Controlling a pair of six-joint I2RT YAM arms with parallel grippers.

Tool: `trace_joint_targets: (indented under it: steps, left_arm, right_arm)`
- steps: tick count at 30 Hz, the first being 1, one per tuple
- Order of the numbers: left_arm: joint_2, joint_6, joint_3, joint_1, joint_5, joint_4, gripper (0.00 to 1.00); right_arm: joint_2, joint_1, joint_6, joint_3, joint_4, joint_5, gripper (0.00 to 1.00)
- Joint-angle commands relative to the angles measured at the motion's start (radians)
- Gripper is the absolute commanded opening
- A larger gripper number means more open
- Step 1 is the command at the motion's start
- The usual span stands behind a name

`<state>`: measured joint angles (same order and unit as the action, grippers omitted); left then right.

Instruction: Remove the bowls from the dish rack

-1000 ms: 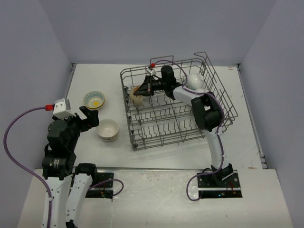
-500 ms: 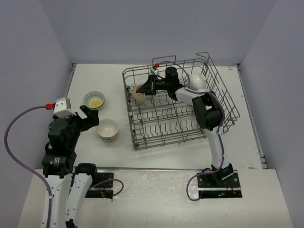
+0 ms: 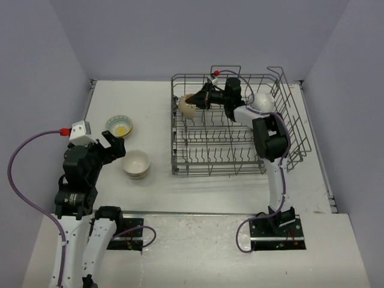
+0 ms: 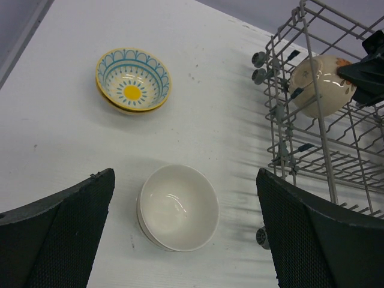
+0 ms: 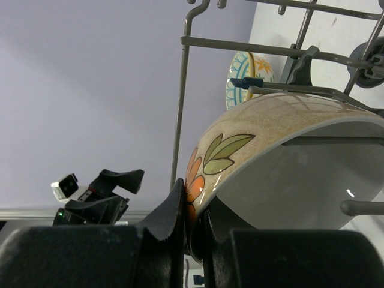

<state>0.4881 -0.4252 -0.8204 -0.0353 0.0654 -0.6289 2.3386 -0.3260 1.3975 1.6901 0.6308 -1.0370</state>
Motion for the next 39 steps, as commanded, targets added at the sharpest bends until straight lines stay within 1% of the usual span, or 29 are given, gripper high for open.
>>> trace_joint_targets:
  steps: [1, 3, 5, 6, 7, 8, 10, 11, 13, 14, 15, 19, 20, 21, 23, 24, 25, 27, 28, 30, 32, 34, 35, 37, 38, 39]
  left_arm:
    - [0.009, 0.017, -0.011, -0.005, 0.02, 0.024, 1.0]
    - [0.015, 0.017, -0.013, -0.005, 0.024, 0.024, 1.0]
    - [0.02, 0.017, -0.014, -0.005, 0.025, 0.021, 1.0]
    - [0.026, 0.017, -0.017, -0.005, 0.028, 0.02, 1.0]
    - [0.027, 0.017, -0.017, -0.003, 0.03, 0.018, 1.0]
    - [0.029, 0.017, -0.019, -0.005, 0.033, 0.017, 1.0]
    - [0.027, 0.017, -0.022, -0.005, 0.034, 0.014, 1.0]
    - [0.026, 0.017, -0.022, -0.005, 0.034, 0.014, 1.0]
    - [0.024, 0.017, -0.022, -0.005, 0.033, 0.017, 1.0]
    - [0.026, 0.017, -0.022, -0.005, 0.033, 0.017, 1.0]
    - [0.032, 0.017, -0.022, -0.005, 0.031, 0.017, 1.0]
    - [0.032, 0.019, -0.022, -0.005, 0.03, 0.015, 1.0]
    - [0.027, 0.019, -0.022, -0.005, 0.031, 0.017, 1.0]
    - [0.026, 0.019, -0.022, -0.005, 0.03, 0.017, 1.0]
    - [0.026, 0.019, -0.02, -0.005, 0.028, 0.018, 1.0]
    - [0.027, 0.019, -0.02, -0.005, 0.027, 0.018, 1.0]
    - [0.026, 0.019, -0.02, -0.005, 0.028, 0.018, 1.0]
    - [0.023, 0.02, -0.022, -0.005, 0.024, 0.018, 1.0]
    - [0.02, 0.02, -0.02, -0.005, 0.022, 0.02, 1.0]
    - [0.014, 0.02, -0.019, -0.005, 0.02, 0.021, 1.0]
    - [0.012, 0.02, -0.016, -0.005, 0.017, 0.024, 1.0]
    - [0.013, 0.02, -0.016, -0.005, 0.017, 0.024, 1.0]
    - [0.014, 0.02, -0.016, -0.005, 0.017, 0.024, 1.0]
    - [0.012, 0.02, -0.014, -0.005, 0.017, 0.024, 1.0]
    - [0.012, 0.02, -0.014, -0.005, 0.016, 0.026, 1.0]
    - [0.012, 0.02, -0.014, -0.005, 0.017, 0.026, 1.0]
  right_arm:
    - [-0.191, 0.021, 0.098, 0.163, 0.31, -0.028, 0.0]
    - [-0.199, 0.027, 0.101, 0.19, 0.299, -0.046, 0.0]
    - [-0.209, 0.027, 0.062, 0.197, 0.247, -0.051, 0.0]
    - [-0.22, 0.027, 0.013, 0.207, 0.092, -0.051, 0.0]
    - [-0.229, 0.025, -0.103, 0.207, 0.011, -0.035, 0.0]
    - [-0.235, 0.025, -0.159, 0.203, -0.111, -0.028, 0.0]
    - [-0.251, 0.024, -0.301, 0.174, -0.207, -0.008, 0.0]
    - [-0.252, 0.022, -0.325, 0.146, -0.232, -0.014, 0.0]
    - [-0.246, 0.025, -0.33, 0.119, -0.209, -0.05, 0.0]
    - [-0.243, 0.025, -0.319, 0.091, -0.151, -0.063, 0.0]
    - [-0.236, 0.025, -0.304, 0.082, -0.129, -0.072, 0.0]
    - [-0.231, 0.025, -0.315, 0.045, -0.088, -0.084, 0.0]
    - [-0.226, 0.025, -0.287, 0.022, 0.019, -0.103, 0.0]
    - [-0.216, 0.025, -0.2, 0.019, 0.088, -0.115, 0.0]
    - [-0.171, 0.027, -0.144, 0.055, 0.162, -0.148, 0.0]
    - [-0.159, 0.027, -0.132, 0.069, 0.17, -0.162, 0.0]
    - [-0.154, 0.028, -0.143, 0.071, 0.144, -0.164, 0.0]
    - [-0.171, 0.028, -0.253, 0.056, 0.095, -0.141, 0.0]
    - [-0.185, 0.031, -0.308, 0.048, -0.005, -0.124, 0.0]
    - [-0.222, 0.03, -0.433, 0.019, -0.074, -0.081, 0.0]
    - [-0.24, 0.031, -0.477, -0.009, -0.114, -0.055, 0.0]
    - [-0.257, 0.031, -0.497, -0.051, -0.137, 0.015, 0.0]
    - [-0.257, 0.031, -0.456, -0.069, -0.094, 0.011, 0.0]
    - [-0.233, 0.033, -0.367, -0.064, 0.044, -0.047, 0.0]
    - [-0.21, 0.033, -0.259, -0.067, 0.167, -0.07, 0.0]
    - [-0.203, 0.033, -0.215, -0.067, 0.219, -0.074, 0.0]
